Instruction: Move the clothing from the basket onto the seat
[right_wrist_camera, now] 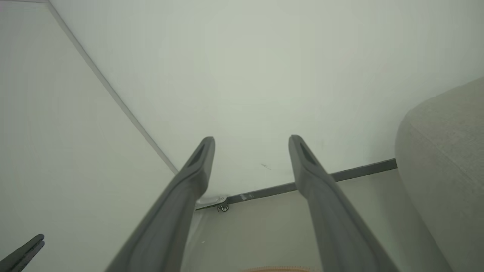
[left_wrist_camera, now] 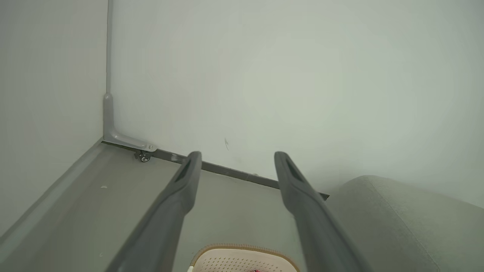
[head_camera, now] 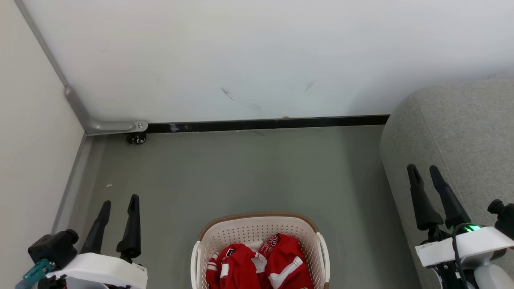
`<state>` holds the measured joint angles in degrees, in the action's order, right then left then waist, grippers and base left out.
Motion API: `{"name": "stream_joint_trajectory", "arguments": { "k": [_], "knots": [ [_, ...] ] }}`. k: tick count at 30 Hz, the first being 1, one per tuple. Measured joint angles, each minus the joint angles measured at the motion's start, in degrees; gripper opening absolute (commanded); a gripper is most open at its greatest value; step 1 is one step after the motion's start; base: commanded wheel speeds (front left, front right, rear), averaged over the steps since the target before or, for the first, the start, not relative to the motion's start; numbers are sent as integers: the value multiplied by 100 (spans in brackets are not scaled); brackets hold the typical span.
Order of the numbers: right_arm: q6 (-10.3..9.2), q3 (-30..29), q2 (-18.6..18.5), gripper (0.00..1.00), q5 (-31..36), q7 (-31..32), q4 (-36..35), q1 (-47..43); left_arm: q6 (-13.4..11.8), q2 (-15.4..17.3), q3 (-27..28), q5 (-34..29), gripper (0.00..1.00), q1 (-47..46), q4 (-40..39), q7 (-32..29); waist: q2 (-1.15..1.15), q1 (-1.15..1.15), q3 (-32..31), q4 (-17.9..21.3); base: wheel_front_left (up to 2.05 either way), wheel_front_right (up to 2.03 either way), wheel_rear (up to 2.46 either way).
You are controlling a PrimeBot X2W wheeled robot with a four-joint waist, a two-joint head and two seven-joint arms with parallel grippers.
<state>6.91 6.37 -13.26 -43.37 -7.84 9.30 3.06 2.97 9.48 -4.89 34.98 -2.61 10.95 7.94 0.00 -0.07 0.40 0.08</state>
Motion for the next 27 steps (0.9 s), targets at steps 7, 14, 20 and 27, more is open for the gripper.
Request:
{"name": "stream_joint_trajectory", "arguments": {
  "k": [7, 14, 20, 27],
  "knots": [
    [14, 41, -94, 100, 706, -160, 227, 56, -110, 80, -85, -653, 100, 0, -2, 157, 0, 2, 31, -4, 0, 0, 0],
    [15, 14, -91, 100, 1440, -333, 392, 72, -205, 70, -182, -1258, 100, -3, -31, 328, 0, 4, 62, -11, 0, 0, 0],
    [15, 26, -81, 100, 1980, -481, 382, 206, -302, 58, -196, -1674, 100, -7, -33, 482, 0, 4, 73, -9, 0, 0, 0],
    [16, 85, -36, 100, 2547, -638, 385, 228, -323, 40, -227, -2150, 100, -15, -36, 628, 0, 4, 84, -10, 0, 0, 0]
  ]
}}
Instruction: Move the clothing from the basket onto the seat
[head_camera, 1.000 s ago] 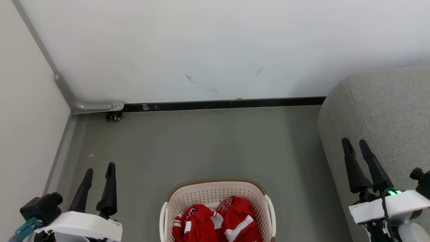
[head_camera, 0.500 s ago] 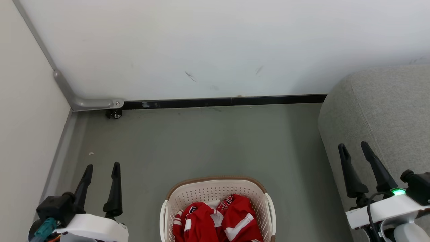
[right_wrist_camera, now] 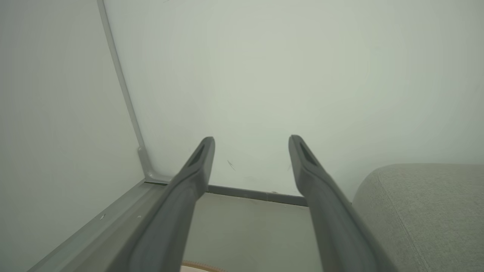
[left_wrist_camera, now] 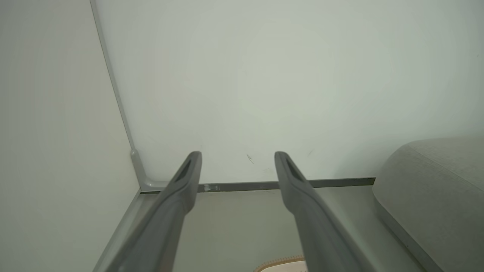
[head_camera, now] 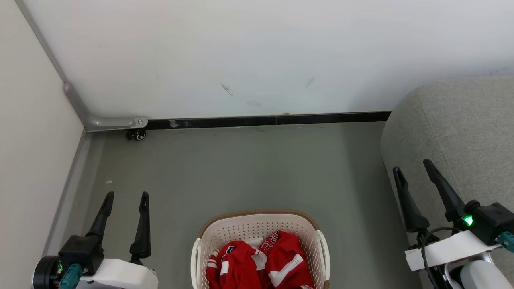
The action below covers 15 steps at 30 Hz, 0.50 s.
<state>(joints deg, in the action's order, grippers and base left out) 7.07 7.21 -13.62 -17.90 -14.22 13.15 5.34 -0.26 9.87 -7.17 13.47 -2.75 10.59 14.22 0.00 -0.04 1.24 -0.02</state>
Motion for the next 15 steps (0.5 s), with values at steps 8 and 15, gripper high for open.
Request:
{"name": "stream_joint_trajectory", "arguments": {
  "k": [8, 15],
  "knots": [
    [0, -65, 78, 100, 30, -5, 12, 46, 3, -71, 44, -4, 100, -2, 23, 0, 0, 0, 3, -5, 0, 0, 0],
    [0, -86, 148, 100, 40, -7, 23, 60, 29, -93, 100, -14, 100, -3, 55, 0, 0, 1, 6, -6, 0, 0, 0]
  ]
}}
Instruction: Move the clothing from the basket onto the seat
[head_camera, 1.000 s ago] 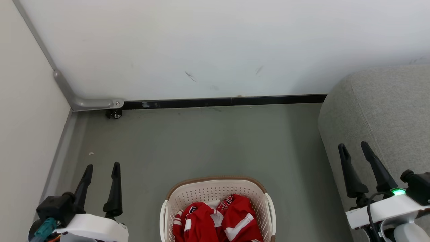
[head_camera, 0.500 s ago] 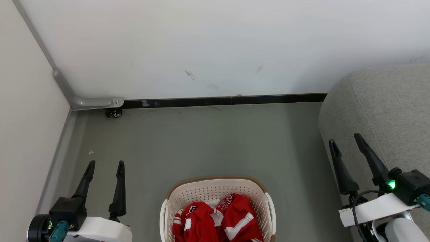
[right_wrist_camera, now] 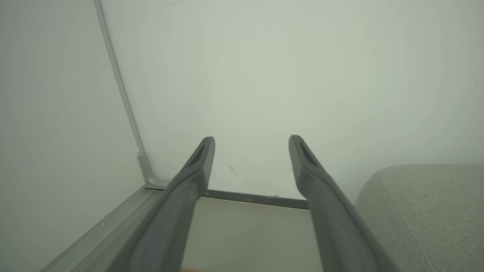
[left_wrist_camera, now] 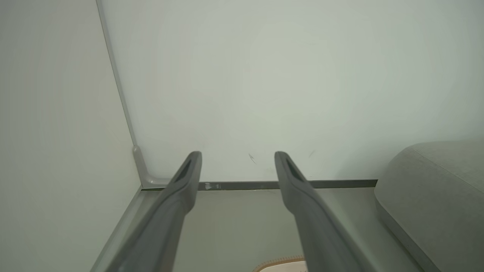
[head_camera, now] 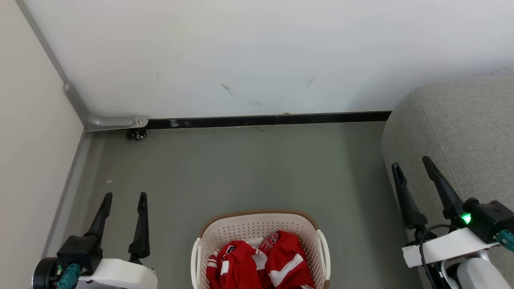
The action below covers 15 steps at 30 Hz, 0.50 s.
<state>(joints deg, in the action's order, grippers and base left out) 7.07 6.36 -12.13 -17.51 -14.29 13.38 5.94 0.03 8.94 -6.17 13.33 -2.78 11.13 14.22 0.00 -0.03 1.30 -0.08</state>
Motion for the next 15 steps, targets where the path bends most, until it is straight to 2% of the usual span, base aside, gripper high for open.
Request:
{"name": "stream_joint_trajectory", "arguments": {
  "k": [15],
  "knots": [
    [0, -33, 100, 100, -14, 0, 11, 2, 54, -180, 221, 11, 100, -42, 31, 0, 0, 0, 16, 16, 0, 0, 0]
  ]
}}
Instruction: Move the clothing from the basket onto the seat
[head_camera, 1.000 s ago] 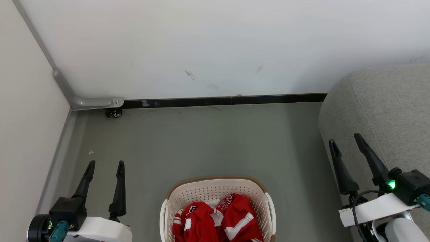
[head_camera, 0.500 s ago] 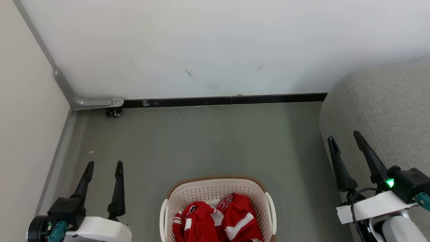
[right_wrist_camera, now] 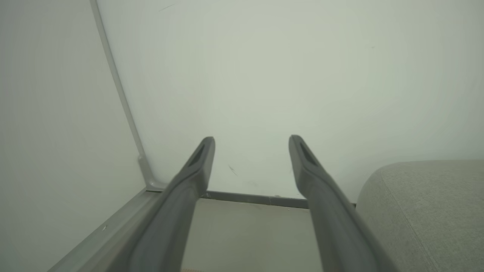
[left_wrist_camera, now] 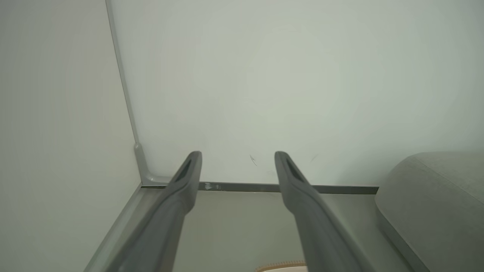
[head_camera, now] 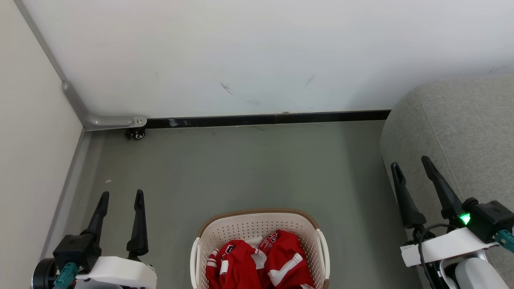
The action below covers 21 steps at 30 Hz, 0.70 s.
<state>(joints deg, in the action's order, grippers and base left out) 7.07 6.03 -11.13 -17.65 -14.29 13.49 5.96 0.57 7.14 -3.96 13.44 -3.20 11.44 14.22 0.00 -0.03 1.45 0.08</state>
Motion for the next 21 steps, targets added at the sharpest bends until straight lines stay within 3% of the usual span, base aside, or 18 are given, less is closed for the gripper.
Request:
{"name": "stream_joint_trajectory", "arguments": {
  "k": [21],
  "knots": [
    [0, -165, 70, 100, -151, 0, -210, 7, 254, -5, 0, -1, 100, -23, 391, 0, 0, 1, 335, 137, 0, 0, 0]
  ]
}}
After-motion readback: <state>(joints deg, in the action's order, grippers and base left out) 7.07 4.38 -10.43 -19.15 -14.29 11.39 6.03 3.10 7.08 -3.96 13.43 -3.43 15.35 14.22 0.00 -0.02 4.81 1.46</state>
